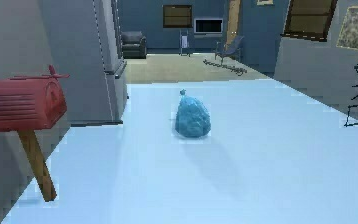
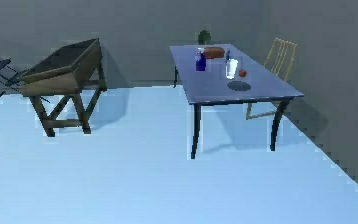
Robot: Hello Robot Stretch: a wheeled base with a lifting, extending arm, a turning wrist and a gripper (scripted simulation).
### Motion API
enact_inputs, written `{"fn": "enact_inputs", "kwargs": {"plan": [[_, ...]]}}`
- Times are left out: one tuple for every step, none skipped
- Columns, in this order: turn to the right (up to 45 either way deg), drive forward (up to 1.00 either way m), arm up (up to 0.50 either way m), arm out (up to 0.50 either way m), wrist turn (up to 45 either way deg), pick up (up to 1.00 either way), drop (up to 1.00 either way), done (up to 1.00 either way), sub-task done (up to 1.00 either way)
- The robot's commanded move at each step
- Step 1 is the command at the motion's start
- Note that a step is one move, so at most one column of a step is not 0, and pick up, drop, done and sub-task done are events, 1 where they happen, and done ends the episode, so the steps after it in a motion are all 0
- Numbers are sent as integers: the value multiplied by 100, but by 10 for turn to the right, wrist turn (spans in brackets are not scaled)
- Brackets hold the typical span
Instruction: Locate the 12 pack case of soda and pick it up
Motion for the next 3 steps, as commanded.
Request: {"fn": "enact_inputs", "kwargs": {"plan": [[0,40,0,0,0,0,0,0,0],[-450,0,0,0,0,0,0,0,0],[-60,0,0,0,0,0,0,0,0]]}}
